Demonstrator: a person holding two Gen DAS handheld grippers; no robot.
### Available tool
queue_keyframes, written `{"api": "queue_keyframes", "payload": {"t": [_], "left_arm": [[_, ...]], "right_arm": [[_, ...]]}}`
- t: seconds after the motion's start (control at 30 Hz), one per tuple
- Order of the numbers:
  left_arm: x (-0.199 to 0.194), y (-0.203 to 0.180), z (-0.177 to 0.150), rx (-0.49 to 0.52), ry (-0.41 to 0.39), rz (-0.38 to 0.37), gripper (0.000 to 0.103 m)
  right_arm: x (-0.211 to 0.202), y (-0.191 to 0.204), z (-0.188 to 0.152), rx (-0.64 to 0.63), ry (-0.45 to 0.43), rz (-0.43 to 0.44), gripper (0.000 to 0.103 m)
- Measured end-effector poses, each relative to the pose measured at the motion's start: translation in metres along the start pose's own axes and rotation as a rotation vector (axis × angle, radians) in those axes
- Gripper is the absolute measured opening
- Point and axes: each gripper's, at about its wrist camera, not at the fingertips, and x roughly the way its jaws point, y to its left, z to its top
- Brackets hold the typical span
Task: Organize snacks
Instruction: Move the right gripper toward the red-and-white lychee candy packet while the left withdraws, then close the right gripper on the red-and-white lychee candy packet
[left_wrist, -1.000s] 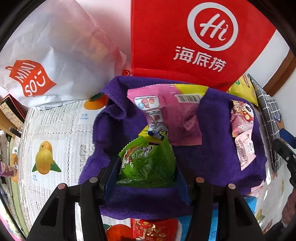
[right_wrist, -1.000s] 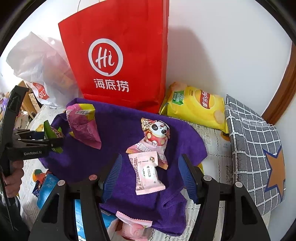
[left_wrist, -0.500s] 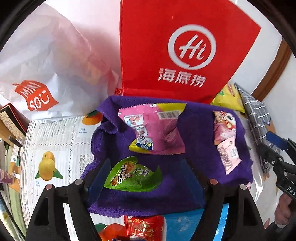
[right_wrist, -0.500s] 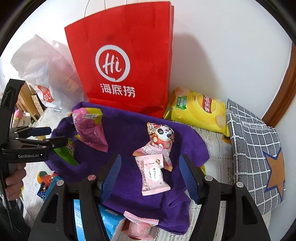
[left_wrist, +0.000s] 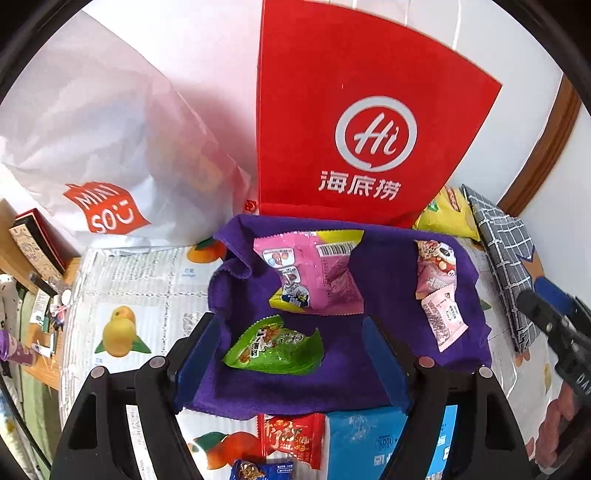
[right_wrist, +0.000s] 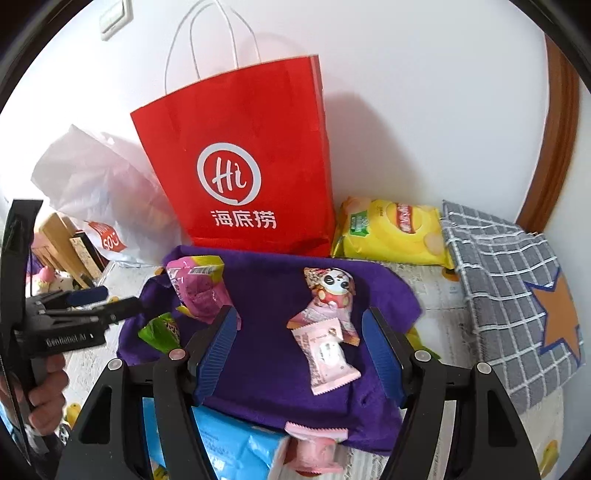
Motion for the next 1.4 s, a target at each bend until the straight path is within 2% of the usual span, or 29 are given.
{"api": "queue_keyframes", "payload": {"t": [0.23, 0.33, 0.47, 0.6, 0.8, 0.9, 0.97, 1.0, 1.03, 1.13, 1.33, 1.4], "left_arm": [[-0.015, 0.004, 0.001, -0.019, -0.001, -0.026, 0.078], [-0.024, 0.004, 0.000, -0.015, -0.013, -0.039, 0.078], [-0.039, 0.002, 0.000, -0.004, -0.037, -0.052, 0.078], [-0.054, -0.003, -0.001, 0.014, -0.064, -0.074, 0.078], [-0.074, -0.011, -0.003, 0.045, -0.107, -0.082, 0.078], [-0.082, -0.013, -0.005, 0.052, -0.123, -0.080, 0.078], [-0.086, -0.014, -0.006, 0.060, -0.134, -0.080, 0.078], [-0.088, -0.014, -0.006, 0.061, -0.140, -0.079, 0.078], [-0.090, -0.014, -0.006, 0.060, -0.145, -0.078, 0.078], [-0.096, -0.014, -0.006, 0.060, -0.161, -0.072, 0.078], [-0.105, -0.015, -0.010, 0.056, -0.188, -0.068, 0.078], [-0.106, -0.018, -0.011, 0.064, -0.192, -0.053, 0.078]], "right_arm": [[-0.014, -0.014, -0.046, -0.006, 0.060, -0.082, 0.070], [-0.015, -0.019, -0.073, -0.016, 0.133, -0.104, 0.070], [-0.017, -0.022, -0.115, 0.011, 0.190, -0.095, 0.070], [-0.013, -0.018, -0.156, 0.035, 0.241, -0.045, 0.070], [-0.001, -0.011, -0.188, 0.032, 0.295, -0.066, 0.070], [-0.001, -0.007, -0.194, 0.021, 0.238, -0.121, 0.069], [-0.002, -0.006, -0.197, 0.017, 0.194, -0.147, 0.062], [-0.004, -0.005, -0.197, 0.010, 0.185, -0.148, 0.051], [-0.006, -0.006, -0.197, 0.000, 0.182, -0.149, 0.048], [-0.010, -0.014, -0.200, -0.004, 0.178, -0.144, 0.047], [-0.012, -0.016, -0.209, 0.010, 0.085, -0.174, 0.050], [-0.011, -0.015, -0.208, 0.008, 0.083, -0.177, 0.050]]}}
